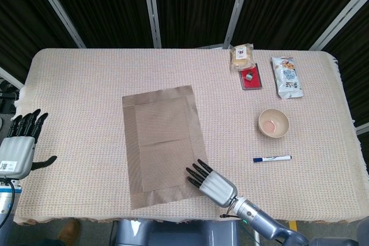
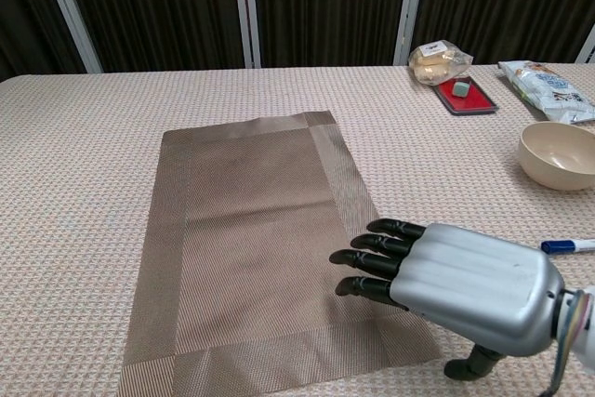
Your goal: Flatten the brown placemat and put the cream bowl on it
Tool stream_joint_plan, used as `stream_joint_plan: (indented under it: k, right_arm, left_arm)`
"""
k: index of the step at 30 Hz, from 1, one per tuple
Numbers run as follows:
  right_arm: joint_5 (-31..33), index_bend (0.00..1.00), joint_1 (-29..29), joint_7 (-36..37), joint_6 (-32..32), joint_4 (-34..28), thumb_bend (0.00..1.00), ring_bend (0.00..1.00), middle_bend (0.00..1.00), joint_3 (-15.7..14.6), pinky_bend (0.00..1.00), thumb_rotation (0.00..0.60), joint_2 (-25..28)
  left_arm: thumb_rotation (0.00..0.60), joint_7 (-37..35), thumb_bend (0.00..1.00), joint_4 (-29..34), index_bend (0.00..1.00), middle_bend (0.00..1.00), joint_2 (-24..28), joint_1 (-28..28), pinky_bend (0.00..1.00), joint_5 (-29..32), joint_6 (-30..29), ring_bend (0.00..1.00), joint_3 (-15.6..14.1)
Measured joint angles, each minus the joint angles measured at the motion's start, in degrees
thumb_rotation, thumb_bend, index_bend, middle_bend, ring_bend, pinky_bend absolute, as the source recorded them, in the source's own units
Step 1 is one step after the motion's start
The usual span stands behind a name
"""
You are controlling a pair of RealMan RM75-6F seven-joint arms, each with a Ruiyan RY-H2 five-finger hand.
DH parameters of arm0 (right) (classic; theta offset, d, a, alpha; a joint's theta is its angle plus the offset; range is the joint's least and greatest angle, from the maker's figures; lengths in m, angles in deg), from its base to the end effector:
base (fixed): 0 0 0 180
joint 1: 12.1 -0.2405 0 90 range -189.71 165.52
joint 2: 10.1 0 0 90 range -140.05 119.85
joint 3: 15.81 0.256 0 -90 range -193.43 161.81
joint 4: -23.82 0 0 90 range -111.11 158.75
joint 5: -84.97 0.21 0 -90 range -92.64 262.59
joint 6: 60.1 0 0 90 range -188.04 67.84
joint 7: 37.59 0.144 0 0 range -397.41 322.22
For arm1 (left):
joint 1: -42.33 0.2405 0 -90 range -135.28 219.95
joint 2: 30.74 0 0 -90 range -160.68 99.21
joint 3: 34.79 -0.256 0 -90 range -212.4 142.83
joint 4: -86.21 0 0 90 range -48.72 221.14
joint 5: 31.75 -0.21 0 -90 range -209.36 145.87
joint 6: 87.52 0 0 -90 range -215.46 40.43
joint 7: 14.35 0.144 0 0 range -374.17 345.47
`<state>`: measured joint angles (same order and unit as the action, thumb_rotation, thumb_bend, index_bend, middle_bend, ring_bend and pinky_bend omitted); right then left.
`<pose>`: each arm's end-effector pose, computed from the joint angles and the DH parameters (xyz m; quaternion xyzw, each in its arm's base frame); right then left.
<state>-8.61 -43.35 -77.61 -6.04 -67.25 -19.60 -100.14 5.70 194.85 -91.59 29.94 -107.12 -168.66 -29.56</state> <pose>-0.1576 -0.2087 -0.0610 0.8963 -0.1248 0.2944 0.3071 -0.2539 0.2177 0.1553 -0.6154 -0.3685 -0.3481 0.6036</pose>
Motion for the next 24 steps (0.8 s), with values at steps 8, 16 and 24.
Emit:
stream_joint_plan:
  k: [8, 16, 24]
  right_arm:
    - [1.38, 0.14, -0.87, -0.32, -0.51, 1.64, 0.00, 0.00, 0.00, 1.37, 0.00, 0.600, -2.21]
    - [1.53, 0.16, -1.46, -0.39, 0.07, 1.30, 0.00, 0.00, 0.00, 1.84, 0.00, 0.600, -2.65]
    - [1.59, 0.17, -2.04, 0.81, 0.96, 0.86, 0.00, 0.00, 0.00, 2.69, 0.00, 0.600, -2.35]
  left_arm:
    - [0.600, 0.00, 0.00, -0.08, 0.00, 0.00, -0.03, 0.01, 0.00, 0.07, 0.13, 0.00, 0.07]
    - [0.600, -0.16, 0.00, -0.13, 0.00, 0.00, 0.04, 0.05, 0.00, 0.19, 0.21, 0.00, 0.14]
    - [0.600, -0.08, 0.00, -0.06, 0.00, 0.00, -0.04, 0.02, 0.00, 0.04, 0.34, 0.00, 0.09]
